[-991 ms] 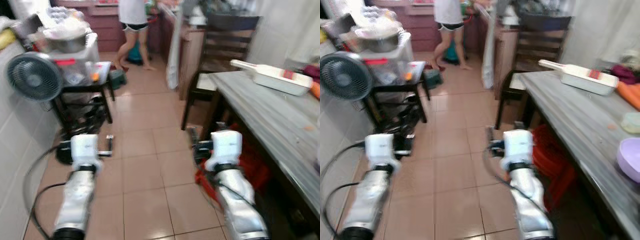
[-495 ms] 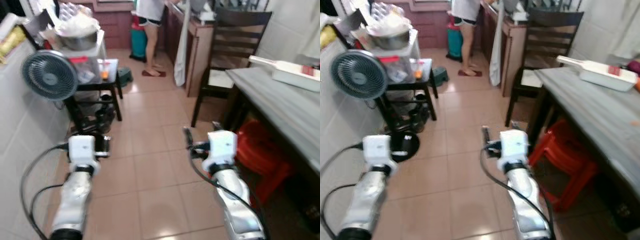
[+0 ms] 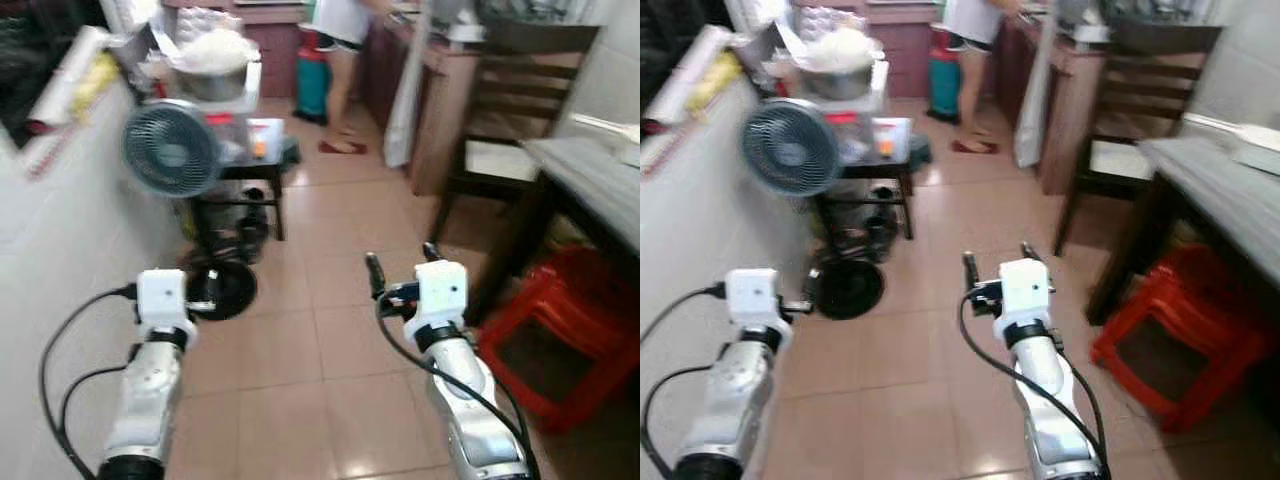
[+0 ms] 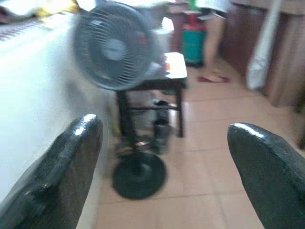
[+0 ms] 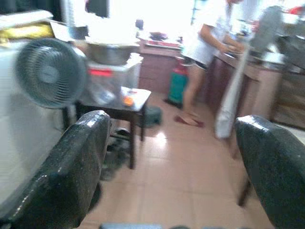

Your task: Setting the table

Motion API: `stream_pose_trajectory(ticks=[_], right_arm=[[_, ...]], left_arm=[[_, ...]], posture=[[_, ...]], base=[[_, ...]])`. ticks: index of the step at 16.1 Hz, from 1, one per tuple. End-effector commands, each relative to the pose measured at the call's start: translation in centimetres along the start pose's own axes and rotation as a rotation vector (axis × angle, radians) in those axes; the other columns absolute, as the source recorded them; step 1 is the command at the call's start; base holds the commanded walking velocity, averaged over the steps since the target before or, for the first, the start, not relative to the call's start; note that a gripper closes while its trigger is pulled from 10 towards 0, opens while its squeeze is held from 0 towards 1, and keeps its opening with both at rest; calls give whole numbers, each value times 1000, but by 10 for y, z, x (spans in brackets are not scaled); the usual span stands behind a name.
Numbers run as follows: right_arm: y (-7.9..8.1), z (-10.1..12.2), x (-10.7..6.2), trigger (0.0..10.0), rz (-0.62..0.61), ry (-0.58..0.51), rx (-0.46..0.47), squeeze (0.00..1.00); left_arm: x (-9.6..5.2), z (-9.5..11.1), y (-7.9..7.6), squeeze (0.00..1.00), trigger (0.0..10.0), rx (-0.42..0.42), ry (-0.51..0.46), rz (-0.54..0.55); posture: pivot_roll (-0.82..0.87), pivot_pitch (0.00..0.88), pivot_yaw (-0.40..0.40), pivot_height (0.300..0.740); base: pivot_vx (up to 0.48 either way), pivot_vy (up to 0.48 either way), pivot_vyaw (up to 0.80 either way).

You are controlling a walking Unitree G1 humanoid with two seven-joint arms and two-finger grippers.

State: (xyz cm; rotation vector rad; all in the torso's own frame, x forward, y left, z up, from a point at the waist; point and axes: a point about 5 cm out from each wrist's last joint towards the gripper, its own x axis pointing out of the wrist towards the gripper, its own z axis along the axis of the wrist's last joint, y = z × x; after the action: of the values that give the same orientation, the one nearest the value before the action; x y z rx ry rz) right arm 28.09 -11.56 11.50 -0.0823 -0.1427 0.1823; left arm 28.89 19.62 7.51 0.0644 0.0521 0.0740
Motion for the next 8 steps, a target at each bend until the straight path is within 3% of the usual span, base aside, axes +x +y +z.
stream_pose_trajectory(ticks=[1,4,8], right_arm=[[-11,-3,-3,10000,-28,15,-12,0],[-11,-4,-3,10000,-31,19,-12,0],[-12,-15,-5,10000,-29,50,-13,0]], left_arm=[[1,0,-12,0,10000,-6,2,-39],[2,-2,-15,0,10000,17,9,-53],[-4,-35,-17,0,10000,29,157,-115]], posture=[[-16,0,12,740],[-15,0,12,740],[-13,0,9,740]], base=[[0,480,0],[0,100,0],[0,0,0]])
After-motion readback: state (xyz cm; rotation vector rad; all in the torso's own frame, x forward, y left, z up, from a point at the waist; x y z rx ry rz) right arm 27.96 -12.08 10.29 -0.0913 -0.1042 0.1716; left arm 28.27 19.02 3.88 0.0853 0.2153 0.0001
